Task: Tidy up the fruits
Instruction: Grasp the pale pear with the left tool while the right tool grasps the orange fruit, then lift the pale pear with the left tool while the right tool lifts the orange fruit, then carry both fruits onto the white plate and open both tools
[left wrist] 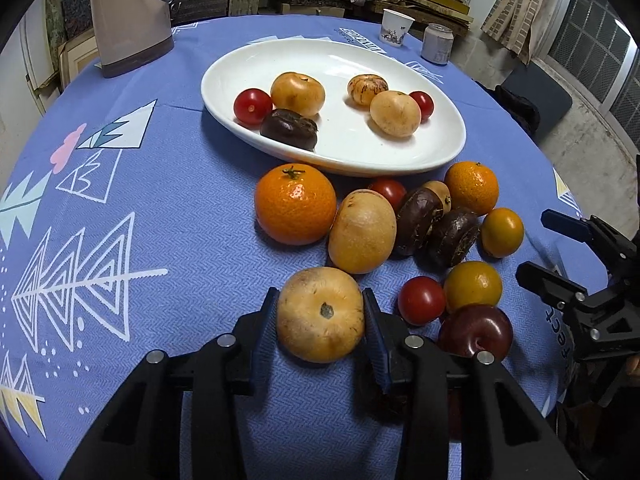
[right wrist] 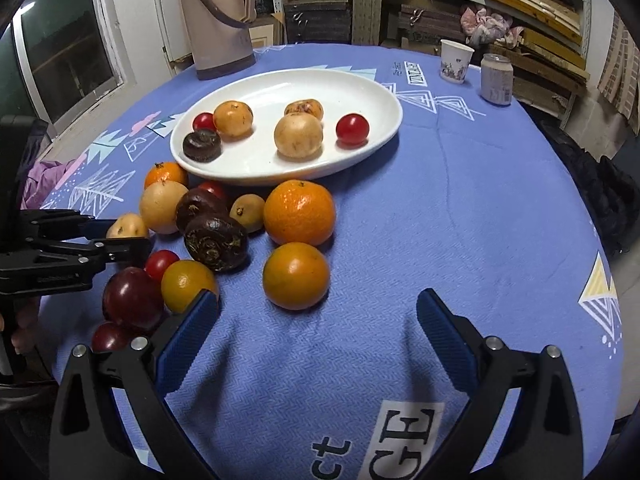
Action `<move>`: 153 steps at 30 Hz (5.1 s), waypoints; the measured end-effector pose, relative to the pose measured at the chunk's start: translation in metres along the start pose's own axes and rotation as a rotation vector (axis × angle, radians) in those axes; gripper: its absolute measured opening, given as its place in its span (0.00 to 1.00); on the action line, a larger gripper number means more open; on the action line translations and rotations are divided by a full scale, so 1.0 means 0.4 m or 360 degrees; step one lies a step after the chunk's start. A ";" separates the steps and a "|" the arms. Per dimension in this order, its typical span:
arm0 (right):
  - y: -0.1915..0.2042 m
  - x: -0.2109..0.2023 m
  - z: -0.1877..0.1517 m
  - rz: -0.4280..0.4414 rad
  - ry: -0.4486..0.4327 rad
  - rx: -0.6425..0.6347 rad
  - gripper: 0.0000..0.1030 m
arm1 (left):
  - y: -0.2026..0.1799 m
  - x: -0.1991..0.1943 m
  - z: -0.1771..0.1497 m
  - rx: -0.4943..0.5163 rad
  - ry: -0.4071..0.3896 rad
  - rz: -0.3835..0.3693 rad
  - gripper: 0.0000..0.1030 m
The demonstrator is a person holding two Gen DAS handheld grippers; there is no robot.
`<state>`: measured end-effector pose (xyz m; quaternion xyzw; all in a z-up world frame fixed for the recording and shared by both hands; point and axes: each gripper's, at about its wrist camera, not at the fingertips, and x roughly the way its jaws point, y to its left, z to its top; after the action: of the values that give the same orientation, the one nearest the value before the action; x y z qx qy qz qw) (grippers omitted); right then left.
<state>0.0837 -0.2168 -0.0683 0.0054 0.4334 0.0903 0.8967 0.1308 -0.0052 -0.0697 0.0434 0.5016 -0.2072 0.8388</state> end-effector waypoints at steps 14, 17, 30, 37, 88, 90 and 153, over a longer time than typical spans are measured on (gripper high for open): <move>0.027 0.066 0.023 0.0080 0.0117 -0.0021 0.57 | -0.001 0.000 0.000 0.0001 0.0002 0.0002 0.40; 0.028 0.066 0.021 0.0093 0.0114 -0.0008 0.57 | -0.001 0.001 0.000 0.0002 0.0001 0.0003 0.40; -0.009 0.017 0.004 0.0137 0.0071 0.0078 0.36 | -0.005 -0.008 -0.007 -0.0005 0.0002 0.0011 0.40; 0.001 -0.027 0.008 0.0143 0.0020 0.0040 0.36 | -0.001 -0.047 -0.020 -0.0019 -0.0030 0.0020 0.40; 0.077 0.032 0.259 0.0427 -0.0084 -0.0101 0.37 | 0.315 -0.222 0.106 -0.0128 -0.0264 0.0495 0.76; 0.096 0.023 0.251 0.0435 -0.0080 -0.0120 0.37 | 0.368 -0.259 0.078 -0.0146 -0.0291 0.0669 0.85; 0.163 -0.053 0.165 0.0438 -0.0086 -0.0168 0.37 | 0.216 -0.207 -0.038 -0.0103 -0.0214 0.0327 0.43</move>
<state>0.1119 -0.1515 -0.0051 0.0200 0.3989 0.2348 0.8862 0.1182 0.1030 -0.0176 0.0533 0.4435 -0.1064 0.8883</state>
